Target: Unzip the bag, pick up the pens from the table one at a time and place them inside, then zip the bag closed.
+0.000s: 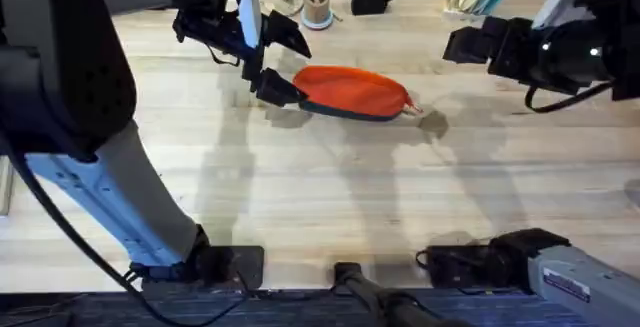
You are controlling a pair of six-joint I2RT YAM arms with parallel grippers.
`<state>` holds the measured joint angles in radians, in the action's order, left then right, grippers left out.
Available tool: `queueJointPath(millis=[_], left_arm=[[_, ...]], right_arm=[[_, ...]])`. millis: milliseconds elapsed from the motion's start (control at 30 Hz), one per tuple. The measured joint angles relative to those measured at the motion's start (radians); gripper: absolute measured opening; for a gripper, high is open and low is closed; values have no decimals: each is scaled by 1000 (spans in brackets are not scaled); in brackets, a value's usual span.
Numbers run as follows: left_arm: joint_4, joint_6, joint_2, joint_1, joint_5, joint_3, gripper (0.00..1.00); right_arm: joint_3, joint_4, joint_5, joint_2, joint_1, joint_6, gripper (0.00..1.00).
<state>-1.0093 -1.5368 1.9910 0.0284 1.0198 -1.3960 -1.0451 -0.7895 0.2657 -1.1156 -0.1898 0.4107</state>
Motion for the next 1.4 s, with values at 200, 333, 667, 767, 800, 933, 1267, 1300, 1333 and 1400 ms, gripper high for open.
queueJointPath(millis=[200, 333, 667, 767, 800, 933, 1267, 1300, 1333, 1400], left_arm=[[-22, 0, 0, 0, 5, -8, 993], [-113, -1, 0, 0, -7, -66, 993], [-387, 72, -20, 5, -197, -357, 995], [-391, 188, -29, 18, -279, -440, 995], [-392, 231, -30, 25, -306, -465, 995], [-390, 398, -31, 61, -396, -539, 995], [-345, 810, -31, 113, -484, -567, 995], [-346, 846, -31, 111, -490, -567, 995], [-346, 873, -31, 110, -494, -567, 995], [-346, 917, -31, 106, -499, -567, 995]], right_arm=[[0, 0, 0, 0, 0, 0, 997], [0, -7, -5, 4, 0, -5, 997], [0, -47, -27, 78, 0, -24, 997], [0, -47, -26, 98, 0, -24, 997], [0, -47, -27, 103, 0, -24, 997], [0, -47, -26, 122, 0, -31, 997], [0, -48, -16, 130, 0, -119, 997], [0, -48, -8, 130, 0, -124, 997], [0, -48, 2, 130, 0, -128, 997], [0, -48, 22, 130, 0, -132, 997]])
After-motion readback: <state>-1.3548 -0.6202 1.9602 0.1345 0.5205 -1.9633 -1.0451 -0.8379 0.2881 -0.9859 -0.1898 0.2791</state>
